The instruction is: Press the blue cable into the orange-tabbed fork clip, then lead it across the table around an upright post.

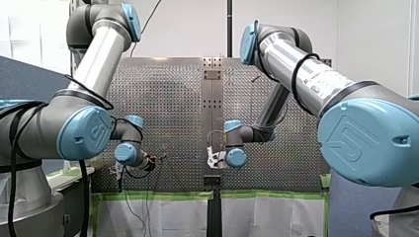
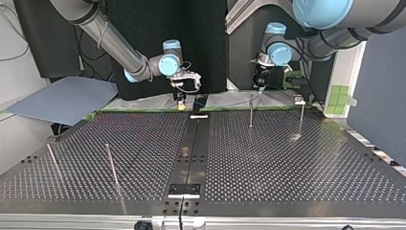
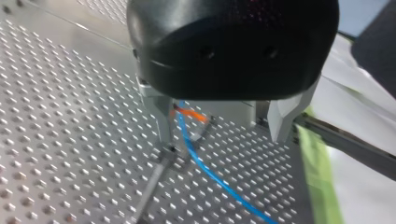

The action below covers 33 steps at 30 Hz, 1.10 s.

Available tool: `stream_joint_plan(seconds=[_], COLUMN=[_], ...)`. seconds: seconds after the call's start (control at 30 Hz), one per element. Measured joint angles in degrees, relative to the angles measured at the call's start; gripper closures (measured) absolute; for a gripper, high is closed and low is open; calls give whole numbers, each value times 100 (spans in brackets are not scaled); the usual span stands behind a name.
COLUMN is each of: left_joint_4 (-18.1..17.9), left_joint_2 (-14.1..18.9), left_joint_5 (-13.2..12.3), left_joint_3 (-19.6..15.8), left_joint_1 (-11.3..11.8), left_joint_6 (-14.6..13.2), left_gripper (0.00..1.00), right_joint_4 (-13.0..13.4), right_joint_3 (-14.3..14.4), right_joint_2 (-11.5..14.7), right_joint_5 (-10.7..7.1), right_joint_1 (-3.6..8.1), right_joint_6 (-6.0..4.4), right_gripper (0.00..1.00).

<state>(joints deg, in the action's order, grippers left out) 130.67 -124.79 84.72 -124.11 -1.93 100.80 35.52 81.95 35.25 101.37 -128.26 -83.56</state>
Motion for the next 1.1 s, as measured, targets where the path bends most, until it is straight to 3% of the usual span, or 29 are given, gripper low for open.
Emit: stream_joint_plan(seconds=[0.3,0.6,1.1], left_joint_4=[-293,-433,-687], left_joint_2=[312,328,262], left_joint_5=[22,295,330], left_joint_3=[-17,-185,-243], left_joint_1=[-96,-163,-329], left_joint_6=[106,2,11], left_gripper=[0,0,0], right_joint_4=[0,-9,-9], right_joint_3=[2,1,2], right_joint_2=[-2,-3,-4], right_joint_5=[-18,-19,-26], right_joint_1=[2,4,0], right_joint_6=[-21,-22,-22], right_gripper=[100,100,100])
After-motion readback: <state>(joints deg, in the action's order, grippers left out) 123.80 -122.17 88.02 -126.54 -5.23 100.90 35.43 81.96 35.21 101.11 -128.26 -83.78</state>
